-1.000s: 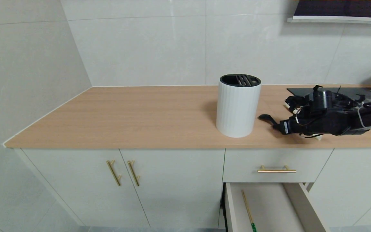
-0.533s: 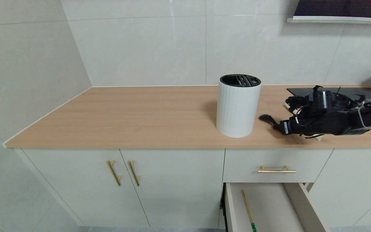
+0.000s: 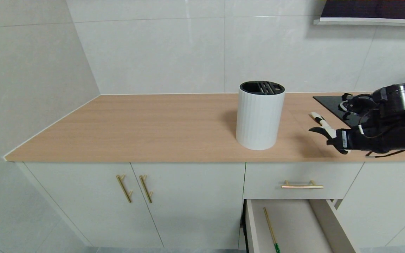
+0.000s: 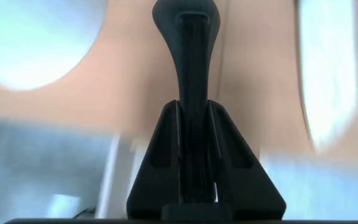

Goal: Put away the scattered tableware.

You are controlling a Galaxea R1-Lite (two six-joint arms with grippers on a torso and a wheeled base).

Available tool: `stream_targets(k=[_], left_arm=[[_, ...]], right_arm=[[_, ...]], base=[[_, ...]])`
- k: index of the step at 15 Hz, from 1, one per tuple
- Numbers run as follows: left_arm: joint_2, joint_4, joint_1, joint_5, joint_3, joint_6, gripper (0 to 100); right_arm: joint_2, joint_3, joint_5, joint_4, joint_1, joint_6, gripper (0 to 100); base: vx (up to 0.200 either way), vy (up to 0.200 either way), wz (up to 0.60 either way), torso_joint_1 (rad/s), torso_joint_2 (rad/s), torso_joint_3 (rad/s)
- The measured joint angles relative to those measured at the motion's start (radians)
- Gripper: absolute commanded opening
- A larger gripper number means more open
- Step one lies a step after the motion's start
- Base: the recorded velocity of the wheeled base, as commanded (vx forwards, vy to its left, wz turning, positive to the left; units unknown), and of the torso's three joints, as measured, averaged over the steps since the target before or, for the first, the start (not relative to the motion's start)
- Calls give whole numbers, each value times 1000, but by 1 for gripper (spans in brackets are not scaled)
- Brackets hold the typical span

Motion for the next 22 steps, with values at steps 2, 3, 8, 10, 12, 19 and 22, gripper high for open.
stream_targets(k=[2,3,8,10,12,19,22], left_arm=[[0,0,0,0,0,0,100],[0,0,0,0,0,0,100],[0,-1,0,0,0,0,100],[0,0,0,0,0,0,100],[0,0,0,0,0,0,100],[0,0,0,0,0,0,100],[0,0,0,0,0,0,100]], right_arm=[[-94,137,-74,29,-1,19,0],[-128,196,-124,37,-1,24,0],[-227,383,-159,39,50,21,0],[-221,394,-161,40,56,20,0],[-208,397,-159,40,58,17,0],[-72,401,-164,34,67,16,0],[-14,400,-164,19,73,18,0]], base=[[0,0,0,0,0,0],[0,0,0,0,0,0],[0,0,0,-16,41,26],[0,0,0,-146,388,234],[0,0,0,-178,459,278],[0,0,0,-161,471,314],[0,0,0,-121,465,336]])
